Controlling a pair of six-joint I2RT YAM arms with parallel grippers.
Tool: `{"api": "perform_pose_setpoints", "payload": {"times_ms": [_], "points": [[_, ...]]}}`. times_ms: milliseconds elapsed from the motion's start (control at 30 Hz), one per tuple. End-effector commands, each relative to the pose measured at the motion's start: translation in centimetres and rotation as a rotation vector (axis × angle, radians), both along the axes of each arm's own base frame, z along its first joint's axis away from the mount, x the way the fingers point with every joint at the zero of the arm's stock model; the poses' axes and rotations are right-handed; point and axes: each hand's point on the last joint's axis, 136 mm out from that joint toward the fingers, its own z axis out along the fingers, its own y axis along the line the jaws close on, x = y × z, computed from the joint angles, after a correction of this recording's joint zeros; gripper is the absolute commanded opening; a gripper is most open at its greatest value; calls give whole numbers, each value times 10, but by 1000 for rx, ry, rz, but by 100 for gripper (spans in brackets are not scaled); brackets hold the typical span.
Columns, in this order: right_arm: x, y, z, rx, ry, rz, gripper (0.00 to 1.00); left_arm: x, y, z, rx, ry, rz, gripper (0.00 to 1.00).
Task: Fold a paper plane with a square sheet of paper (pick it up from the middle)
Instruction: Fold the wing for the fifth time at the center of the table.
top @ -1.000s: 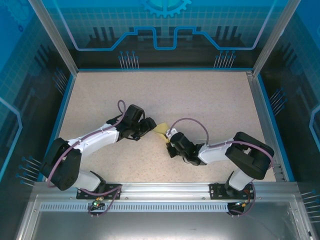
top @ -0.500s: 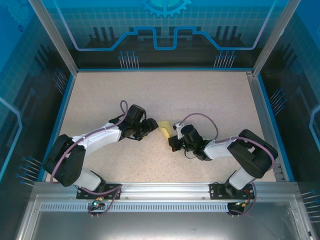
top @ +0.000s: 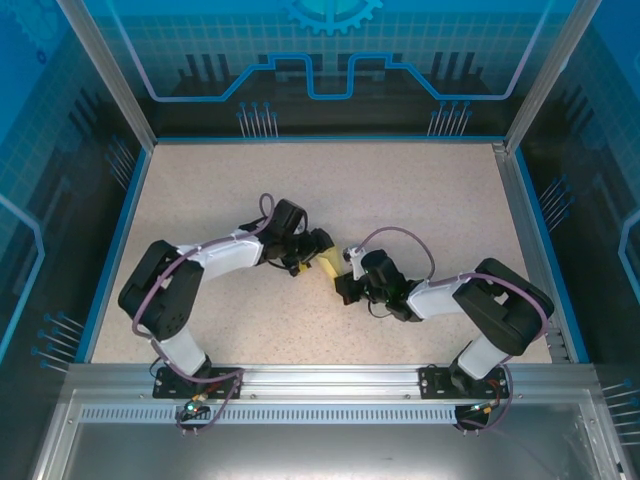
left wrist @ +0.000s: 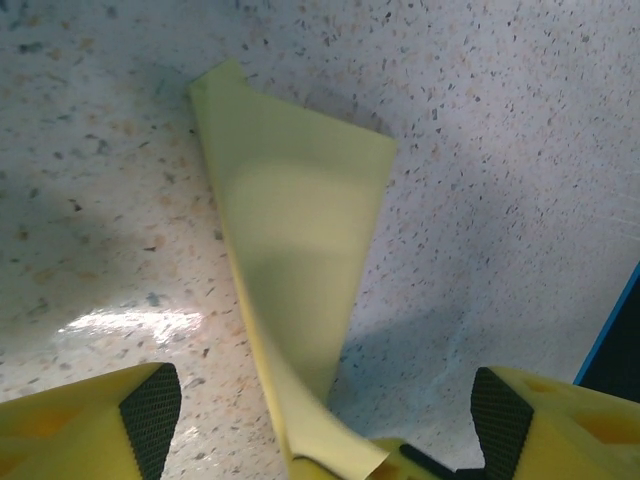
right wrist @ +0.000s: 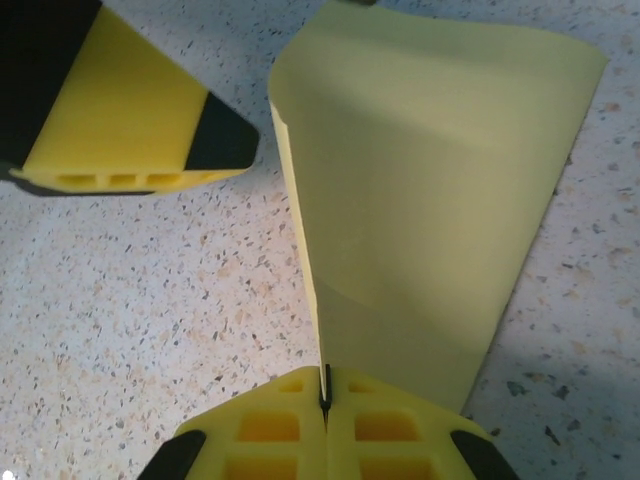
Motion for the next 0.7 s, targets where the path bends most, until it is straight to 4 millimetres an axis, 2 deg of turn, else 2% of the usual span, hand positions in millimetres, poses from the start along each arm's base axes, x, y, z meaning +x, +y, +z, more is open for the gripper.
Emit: {"api": "perform_pose_setpoints", "payload": {"times_ms": [0,233,467,667], "points": [[-3,5,-2,-56,-64,42,0,-4,-1,-9,8,97,13,77],[-8,15,-2,-133,-131,95,2,-9,1,-18,51,169,4,53],[-12,14,-5,-214,-162,123,6,-12,7,-19,78,188,1,34],[-18,13,-5,-290,-190,167,18,-13,10,-17,89,193,0,7]]}}
